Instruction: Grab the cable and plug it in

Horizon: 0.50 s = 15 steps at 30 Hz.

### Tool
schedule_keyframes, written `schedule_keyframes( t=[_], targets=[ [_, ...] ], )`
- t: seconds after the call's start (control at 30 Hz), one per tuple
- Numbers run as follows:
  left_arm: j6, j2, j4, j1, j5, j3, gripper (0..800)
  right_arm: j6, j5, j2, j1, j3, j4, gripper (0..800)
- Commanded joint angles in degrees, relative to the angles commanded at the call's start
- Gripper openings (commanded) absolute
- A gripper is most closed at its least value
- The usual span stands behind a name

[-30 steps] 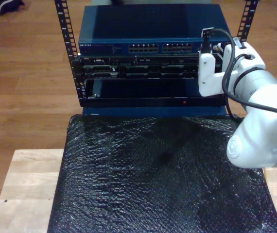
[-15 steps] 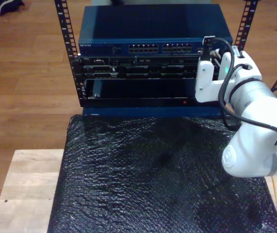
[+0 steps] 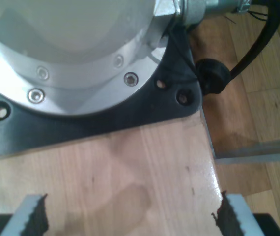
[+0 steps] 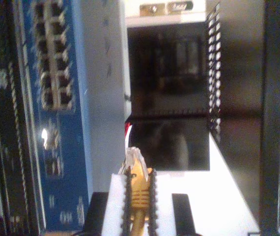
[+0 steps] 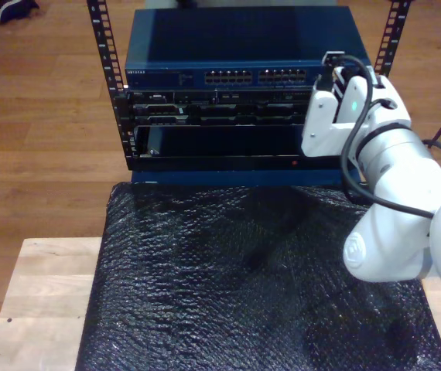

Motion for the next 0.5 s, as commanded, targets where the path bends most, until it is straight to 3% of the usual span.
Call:
schedule_keyframes(
  t=[0.5],
  targets=[
    [0.00, 0.00, 0.00, 0.00, 0.00, 0.00, 800, 0.26, -4.22, 13.27, -0.09, -11.96, -0.09, 0]
  ],
)
